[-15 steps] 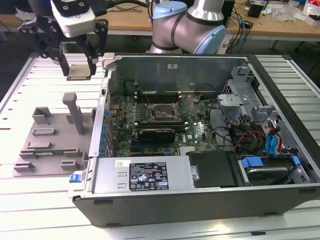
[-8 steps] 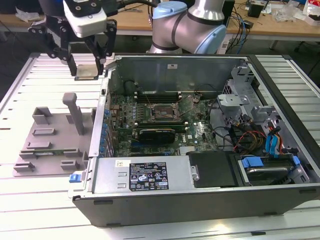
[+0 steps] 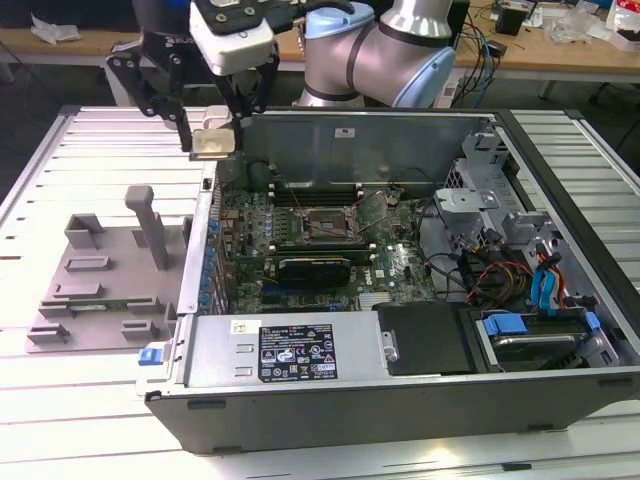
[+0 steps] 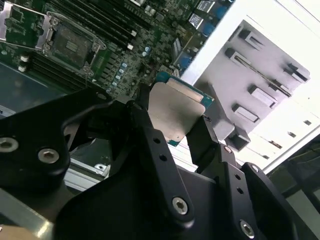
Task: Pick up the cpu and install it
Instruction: 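Pick up the cpu and move it towards the insertion slot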
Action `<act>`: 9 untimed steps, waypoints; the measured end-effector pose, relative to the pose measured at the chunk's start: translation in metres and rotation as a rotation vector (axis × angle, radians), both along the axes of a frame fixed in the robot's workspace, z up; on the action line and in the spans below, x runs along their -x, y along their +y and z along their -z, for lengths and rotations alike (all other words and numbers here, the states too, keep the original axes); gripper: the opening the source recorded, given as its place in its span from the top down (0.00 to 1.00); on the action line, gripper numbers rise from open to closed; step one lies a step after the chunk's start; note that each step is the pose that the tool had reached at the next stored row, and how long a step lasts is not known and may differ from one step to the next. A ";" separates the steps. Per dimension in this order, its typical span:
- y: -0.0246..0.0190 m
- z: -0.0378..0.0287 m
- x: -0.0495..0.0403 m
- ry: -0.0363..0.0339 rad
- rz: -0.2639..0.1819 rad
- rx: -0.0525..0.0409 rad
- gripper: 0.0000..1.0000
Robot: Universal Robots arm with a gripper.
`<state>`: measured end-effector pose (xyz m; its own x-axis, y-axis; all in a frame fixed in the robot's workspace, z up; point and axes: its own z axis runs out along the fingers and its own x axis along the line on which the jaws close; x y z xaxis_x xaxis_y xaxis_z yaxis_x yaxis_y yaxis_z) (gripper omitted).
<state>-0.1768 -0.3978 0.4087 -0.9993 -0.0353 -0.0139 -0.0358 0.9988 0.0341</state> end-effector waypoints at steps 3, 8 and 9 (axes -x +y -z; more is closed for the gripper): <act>0.0000 -0.0001 -0.0121 0.0001 0.000 0.0002 0.46; 0.0000 0.0000 -0.0310 0.0000 0.000 0.0000 0.46; 0.0000 0.0000 -0.0339 0.0001 0.000 0.0001 0.46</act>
